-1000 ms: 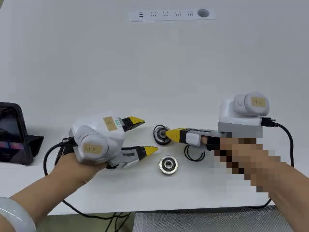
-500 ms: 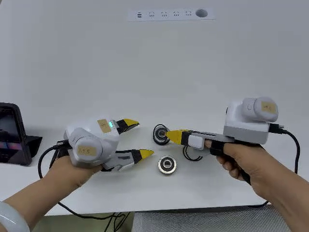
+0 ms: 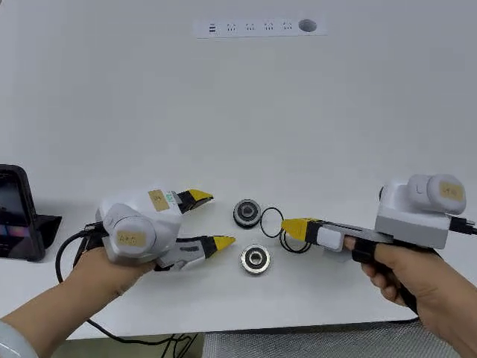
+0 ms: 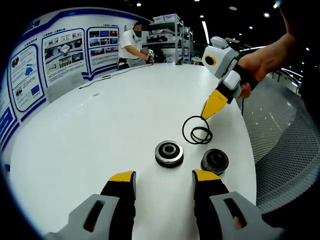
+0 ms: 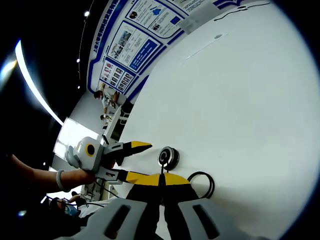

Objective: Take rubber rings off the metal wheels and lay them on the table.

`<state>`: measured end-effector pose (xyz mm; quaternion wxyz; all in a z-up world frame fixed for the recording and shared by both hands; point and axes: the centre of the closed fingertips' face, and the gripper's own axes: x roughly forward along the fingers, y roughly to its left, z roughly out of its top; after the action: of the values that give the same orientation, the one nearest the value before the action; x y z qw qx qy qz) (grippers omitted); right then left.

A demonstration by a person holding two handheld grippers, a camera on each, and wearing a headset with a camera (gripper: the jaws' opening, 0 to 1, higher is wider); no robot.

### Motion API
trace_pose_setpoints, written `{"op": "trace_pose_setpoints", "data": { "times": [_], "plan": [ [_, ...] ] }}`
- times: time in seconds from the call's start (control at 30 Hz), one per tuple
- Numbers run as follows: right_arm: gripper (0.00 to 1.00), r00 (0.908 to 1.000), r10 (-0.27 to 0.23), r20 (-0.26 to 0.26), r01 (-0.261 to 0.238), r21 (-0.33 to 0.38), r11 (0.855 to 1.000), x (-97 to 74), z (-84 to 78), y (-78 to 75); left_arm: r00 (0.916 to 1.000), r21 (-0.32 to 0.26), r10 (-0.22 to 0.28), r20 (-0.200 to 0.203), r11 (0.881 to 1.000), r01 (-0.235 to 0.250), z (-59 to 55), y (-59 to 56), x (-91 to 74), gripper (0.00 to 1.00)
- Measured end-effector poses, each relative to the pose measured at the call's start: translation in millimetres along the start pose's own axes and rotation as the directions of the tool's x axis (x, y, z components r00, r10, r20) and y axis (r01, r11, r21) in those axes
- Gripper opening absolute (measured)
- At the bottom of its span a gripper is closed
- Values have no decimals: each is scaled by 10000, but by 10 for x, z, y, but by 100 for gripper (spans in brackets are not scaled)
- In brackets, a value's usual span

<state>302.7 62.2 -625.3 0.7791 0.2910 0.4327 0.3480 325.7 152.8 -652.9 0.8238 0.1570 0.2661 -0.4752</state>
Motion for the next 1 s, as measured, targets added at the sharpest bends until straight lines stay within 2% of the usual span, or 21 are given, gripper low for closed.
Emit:
{"op": "trace_pose_setpoints", "data": {
  "times": [0.2, 0.4, 0.63, 0.7, 1.0],
  "plan": [
    [2, 9992, -398, -40, 399, 279, 9988, -70, -77, -143, 10000, -11, 23, -1, 10000, -23, -3, -1, -4, 46],
    [2, 9972, -725, -182, 730, 300, 9969, -91, -124, -221, 10000, -20, 25, -26, 10000, -25, -4, -5, -9, 45],
    [7, 9936, -1039, -448, 1024, -347, 9941, -91, -147, -274, 10000, -2, 15, -37, 10000, -15, -11, 4, -18, 45],
    [8, 9914, -1181, -571, 1141, -692, 9911, -93, -155, -300, 10000, -16, 15, -19, 10000, -15, -5, 6, -17, 45],
    [13, 9851, -1577, -689, 1473, -1358, 9797, -157, -135, -398, 10000, 0, 6, 16, 10000, -6, 19, 16, -7, 44]
  ]
}}
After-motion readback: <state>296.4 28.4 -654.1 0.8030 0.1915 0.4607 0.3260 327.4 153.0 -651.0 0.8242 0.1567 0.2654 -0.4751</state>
